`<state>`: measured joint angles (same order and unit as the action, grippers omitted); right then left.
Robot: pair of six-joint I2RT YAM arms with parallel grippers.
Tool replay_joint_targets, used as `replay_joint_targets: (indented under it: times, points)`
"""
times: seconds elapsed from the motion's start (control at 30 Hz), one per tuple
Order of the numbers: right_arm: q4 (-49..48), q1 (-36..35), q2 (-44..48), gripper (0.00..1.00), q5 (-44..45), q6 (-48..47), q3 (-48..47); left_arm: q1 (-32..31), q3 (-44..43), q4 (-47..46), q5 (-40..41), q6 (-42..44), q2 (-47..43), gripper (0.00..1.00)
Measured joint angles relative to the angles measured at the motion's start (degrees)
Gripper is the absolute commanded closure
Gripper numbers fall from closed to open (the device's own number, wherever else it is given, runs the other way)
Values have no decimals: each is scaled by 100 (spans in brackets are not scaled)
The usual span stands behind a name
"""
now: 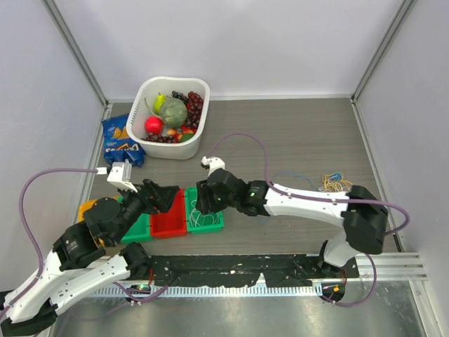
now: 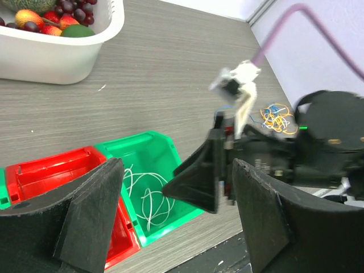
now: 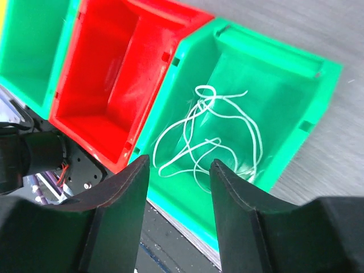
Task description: Untangle the cables
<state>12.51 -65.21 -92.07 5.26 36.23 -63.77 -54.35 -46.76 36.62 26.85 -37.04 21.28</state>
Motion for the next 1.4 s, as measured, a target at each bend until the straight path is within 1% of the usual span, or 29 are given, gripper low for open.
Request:
replay_joint_targets:
  times: [0.1, 0.13, 0.27, 0.33, 0.4, 0.5, 0.57, 0.7, 0.83, 0.93, 0.97, 1.07, 1.13, 1.17, 1.2, 1.23, 1.27, 1.3, 1.4]
  points:
    - [164, 0, 564, 44, 385, -225, 4, 0, -146, 33, 83, 31, 151, 19]
    - [208, 2, 925, 44, 678, -350, 63, 0, -190, 48, 118, 42, 205, 19]
    - [308, 175, 1784, 42, 1495, -505, 407, 0, -212, 57, 164, 48, 337, 19]
    - [389, 610, 2164, 35, 1687, -431, 715, 0, -212, 57, 162, 48, 407, 19]
    - [483, 1320, 2376, 31, 1648, -302, 1099, 0, -212, 52, 162, 46, 452, 18]
    - [625, 2304, 2378, 27, 1298, -162, 1781, 0, -212, 50, 162, 50, 498, 18]
    - [807, 2612, 2282, 27, 1056, -109, 2223, 0, -212, 48, 162, 52, 531, 18]
    - [1078, 2623, 2232, 28, 717, 31, 2623, 0, -205, 4, 155, 72, 627, 18]
    - [942, 2603, 2159, 35, 417, 168, 2629, 0, -184, -48, 96, 109, 734, 18]
    - [680, 2514, 1810, 39, 131, 256, 2629, 0, -157, -79, 50, 111, 804, 18]
    - [629, 2465, 1709, 43, 61, 278, 2627, 0, -151, -81, 46, 111, 813, 18]
    - [439, 2218, 1473, 50, -98, 326, 2629, 0, -94, -107, 17, 103, 813, 18]
    - [304, 2094, 1392, 60, -214, 350, 2629, 0, -52, -120, 4, 98, 811, 17]
    - [243, 2048, 1364, 69, -254, 350, 2629, 0, -37, -122, 0, 92, 811, 18]
    - [199, 2017, 1338, 73, -295, 350, 2627, 0, -26, -122, -2, 85, 811, 17]
    - [173, 2004, 1329, 85, -308, 337, 2627, 0, -24, -120, -9, 79, 813, 17]
    - [160, 2004, 1329, 90, -315, 330, 2627, 0, -24, -125, -13, 70, 815, 17]
    - [162, 2004, 1333, 98, -306, 321, 2616, 0, -24, -129, -15, 61, 822, 17]
    - [293, 2004, 1386, 99, -227, 173, 2485, 0, -24, -170, -63, 28, 866, 16]
